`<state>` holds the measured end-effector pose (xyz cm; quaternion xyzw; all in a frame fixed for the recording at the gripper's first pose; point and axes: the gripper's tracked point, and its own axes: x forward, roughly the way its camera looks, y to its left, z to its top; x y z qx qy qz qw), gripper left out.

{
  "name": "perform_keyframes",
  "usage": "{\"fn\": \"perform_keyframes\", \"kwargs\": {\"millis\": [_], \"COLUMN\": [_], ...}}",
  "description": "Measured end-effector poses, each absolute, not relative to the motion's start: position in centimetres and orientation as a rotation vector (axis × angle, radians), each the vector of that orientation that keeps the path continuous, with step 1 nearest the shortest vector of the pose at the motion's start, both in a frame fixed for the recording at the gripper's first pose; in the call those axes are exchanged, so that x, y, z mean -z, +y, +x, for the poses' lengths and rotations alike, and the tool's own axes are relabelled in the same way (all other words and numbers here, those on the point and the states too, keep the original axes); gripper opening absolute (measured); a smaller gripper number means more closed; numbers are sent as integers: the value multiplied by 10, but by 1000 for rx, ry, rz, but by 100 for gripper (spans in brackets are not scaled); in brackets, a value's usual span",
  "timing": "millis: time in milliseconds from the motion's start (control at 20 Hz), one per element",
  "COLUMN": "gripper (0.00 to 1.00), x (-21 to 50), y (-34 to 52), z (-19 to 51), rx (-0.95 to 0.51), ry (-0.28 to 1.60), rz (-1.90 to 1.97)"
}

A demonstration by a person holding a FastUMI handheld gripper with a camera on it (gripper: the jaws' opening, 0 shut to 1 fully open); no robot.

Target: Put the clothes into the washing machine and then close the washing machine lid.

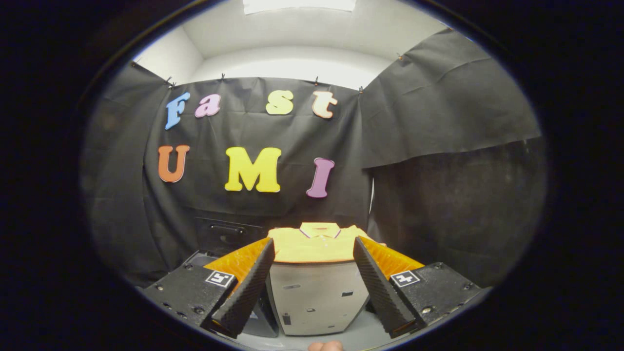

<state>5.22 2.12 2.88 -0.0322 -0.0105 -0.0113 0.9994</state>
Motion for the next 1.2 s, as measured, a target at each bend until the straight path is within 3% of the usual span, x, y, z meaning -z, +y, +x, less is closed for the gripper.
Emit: {"fn": "perform_keyframes", "kwargs": {"millis": [1200], "gripper": [100], "x": [7], "y": [-13], "z": [342], "rx": [32], "ry": [146], "rz": [-57]}}
